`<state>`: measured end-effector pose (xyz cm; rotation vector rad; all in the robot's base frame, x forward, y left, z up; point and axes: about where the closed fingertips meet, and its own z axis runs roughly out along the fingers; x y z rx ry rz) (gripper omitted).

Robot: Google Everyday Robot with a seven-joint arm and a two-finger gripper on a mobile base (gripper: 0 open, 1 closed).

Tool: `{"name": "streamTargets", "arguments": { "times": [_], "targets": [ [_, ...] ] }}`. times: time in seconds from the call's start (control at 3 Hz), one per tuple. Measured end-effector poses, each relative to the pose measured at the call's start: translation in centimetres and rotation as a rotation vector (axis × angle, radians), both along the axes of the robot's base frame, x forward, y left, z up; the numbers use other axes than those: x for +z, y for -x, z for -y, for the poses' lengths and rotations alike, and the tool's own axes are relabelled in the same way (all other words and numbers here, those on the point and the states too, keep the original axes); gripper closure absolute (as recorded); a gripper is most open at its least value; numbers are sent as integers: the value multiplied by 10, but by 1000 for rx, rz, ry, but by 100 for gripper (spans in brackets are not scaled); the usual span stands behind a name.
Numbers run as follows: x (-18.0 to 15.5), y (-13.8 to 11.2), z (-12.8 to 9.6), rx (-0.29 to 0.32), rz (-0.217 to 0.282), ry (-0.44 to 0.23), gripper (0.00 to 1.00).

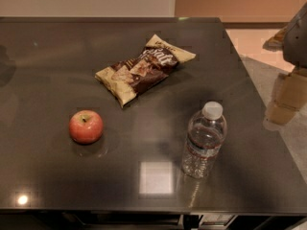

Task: Move water bottle near apple

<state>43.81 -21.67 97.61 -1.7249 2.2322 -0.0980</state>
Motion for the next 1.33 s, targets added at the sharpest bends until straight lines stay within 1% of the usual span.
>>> {"name": "streamTargets", "arguments": {
  "times": [0.33,0.67,1.0,1.33],
  "targets": [
    [0,0,0,0,0,0,0],
    [-4,2,-11,52,-7,-51,0],
    [-8,10,-28,139,-6,-143,0],
    [-9,24,-48,247,-11,-249,0]
  ]
}}
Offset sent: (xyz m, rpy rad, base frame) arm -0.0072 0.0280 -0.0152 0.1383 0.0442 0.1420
